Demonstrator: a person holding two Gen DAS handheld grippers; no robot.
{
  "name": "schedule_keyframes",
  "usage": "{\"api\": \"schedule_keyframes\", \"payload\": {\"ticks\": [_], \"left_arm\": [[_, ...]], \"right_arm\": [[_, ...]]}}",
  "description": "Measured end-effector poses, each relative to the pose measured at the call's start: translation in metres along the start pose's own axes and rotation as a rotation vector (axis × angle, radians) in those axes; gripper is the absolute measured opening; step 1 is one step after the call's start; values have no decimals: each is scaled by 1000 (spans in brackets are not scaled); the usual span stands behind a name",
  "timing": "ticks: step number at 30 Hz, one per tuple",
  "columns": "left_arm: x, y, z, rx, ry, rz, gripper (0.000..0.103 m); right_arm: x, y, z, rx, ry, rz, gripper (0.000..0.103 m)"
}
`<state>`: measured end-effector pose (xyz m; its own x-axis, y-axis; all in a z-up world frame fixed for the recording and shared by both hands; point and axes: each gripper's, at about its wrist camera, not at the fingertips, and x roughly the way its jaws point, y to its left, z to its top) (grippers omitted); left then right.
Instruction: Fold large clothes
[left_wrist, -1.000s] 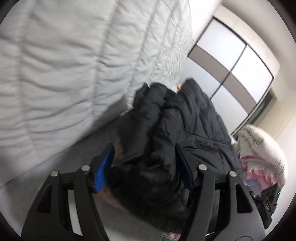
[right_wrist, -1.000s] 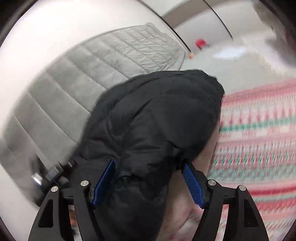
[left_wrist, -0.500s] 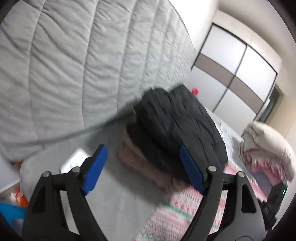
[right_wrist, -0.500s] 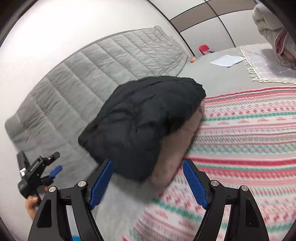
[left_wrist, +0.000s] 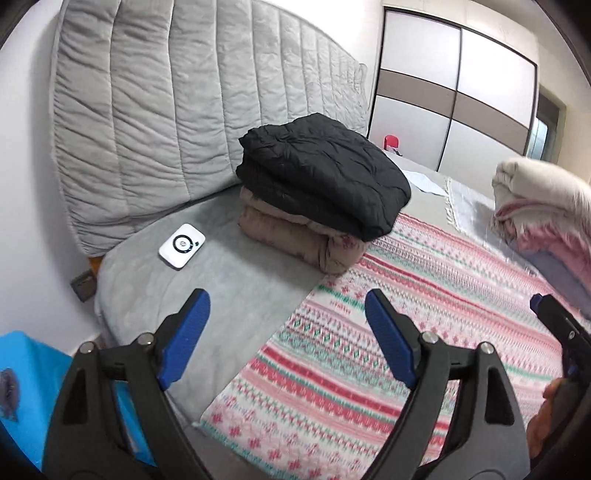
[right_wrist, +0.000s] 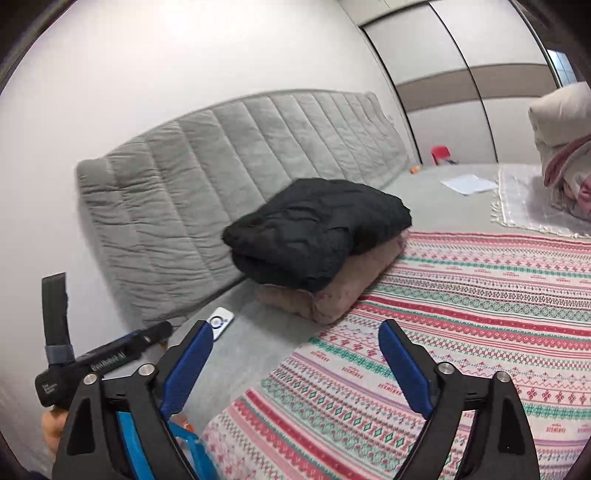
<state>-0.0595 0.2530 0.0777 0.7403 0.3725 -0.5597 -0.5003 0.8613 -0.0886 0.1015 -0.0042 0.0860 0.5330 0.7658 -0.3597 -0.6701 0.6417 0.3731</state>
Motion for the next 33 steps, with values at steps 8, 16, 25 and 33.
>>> {"api": "schedule_keyframes", "payload": {"ticks": [8,16,25,33], "left_arm": [[-25,-21,-33,28,-62,97,102],[-27,-50,-44,77,-44,119,102],[-26,-65,-42,84,-29,119,102],[-22,-71,-44,103,-19,128,102]], "right_arm": [[-9,2,-36,-122,37,-115,102],[-18,-11,-33,-71,20,-115,103],[-10,-8,-39,-123,50,-147,103],[-7,-12,-41,-121,75,-149,103]]}}
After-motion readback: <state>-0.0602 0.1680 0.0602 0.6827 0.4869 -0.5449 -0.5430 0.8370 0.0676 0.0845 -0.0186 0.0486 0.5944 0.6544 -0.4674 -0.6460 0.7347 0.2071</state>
